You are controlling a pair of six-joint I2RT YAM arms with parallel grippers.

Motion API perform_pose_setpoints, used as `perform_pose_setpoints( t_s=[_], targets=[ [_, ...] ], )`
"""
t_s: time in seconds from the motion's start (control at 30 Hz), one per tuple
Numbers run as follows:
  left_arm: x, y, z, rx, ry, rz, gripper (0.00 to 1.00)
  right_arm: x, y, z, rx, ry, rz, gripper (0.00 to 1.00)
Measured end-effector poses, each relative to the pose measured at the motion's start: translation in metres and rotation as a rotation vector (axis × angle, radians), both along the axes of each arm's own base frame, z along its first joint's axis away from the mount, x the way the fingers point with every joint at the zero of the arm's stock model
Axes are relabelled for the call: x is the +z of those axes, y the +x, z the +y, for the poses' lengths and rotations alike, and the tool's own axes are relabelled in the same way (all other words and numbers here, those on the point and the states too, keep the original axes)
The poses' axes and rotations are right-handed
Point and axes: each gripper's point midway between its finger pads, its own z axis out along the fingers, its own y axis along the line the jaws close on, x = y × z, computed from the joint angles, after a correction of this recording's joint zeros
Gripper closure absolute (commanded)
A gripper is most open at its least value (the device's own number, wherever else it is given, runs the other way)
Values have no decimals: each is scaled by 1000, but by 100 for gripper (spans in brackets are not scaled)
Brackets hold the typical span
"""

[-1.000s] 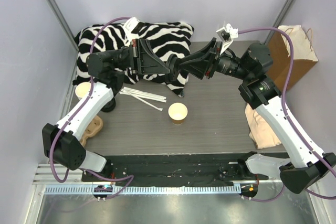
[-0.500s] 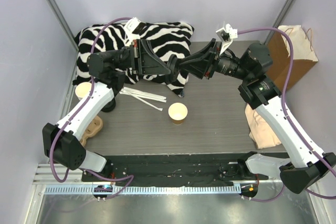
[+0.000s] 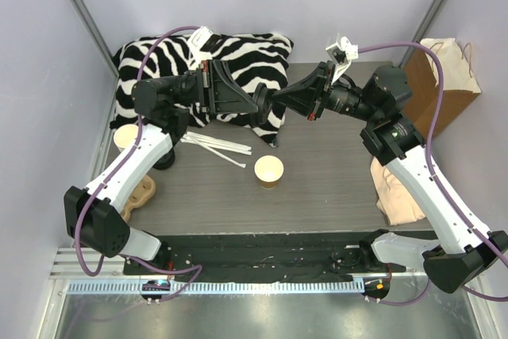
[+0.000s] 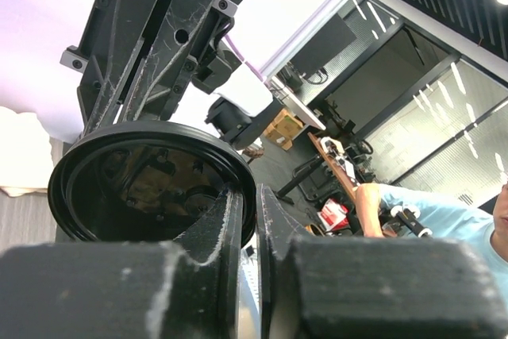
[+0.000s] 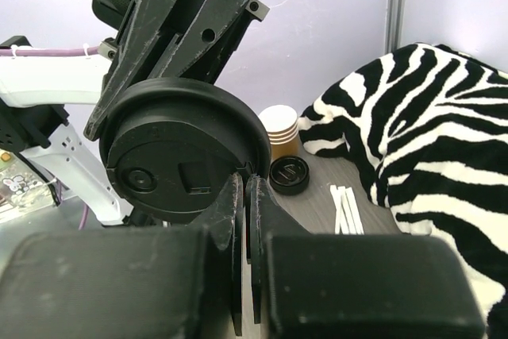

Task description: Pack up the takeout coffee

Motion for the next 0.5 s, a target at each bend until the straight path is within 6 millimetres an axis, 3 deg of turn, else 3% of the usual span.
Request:
perform_pose_setpoints(
  t_s=[0.03, 0.1, 0.17, 0.5],
  targets=[
    [-1, 1, 0, 2, 2, -1, 73, -1, 0, 0, -3, -2, 1, 99],
    [-3, 3, -1, 7, 10, 3, 66, -3, 1, -1, -9, -8, 8, 99],
    [-6, 5, -3, 11, 18, 5, 52, -5, 2, 0, -10, -14, 15, 99],
    [-22, 26, 0, 66, 61, 44, 17, -15, 3, -6, -53, -48, 37, 99]
  ],
)
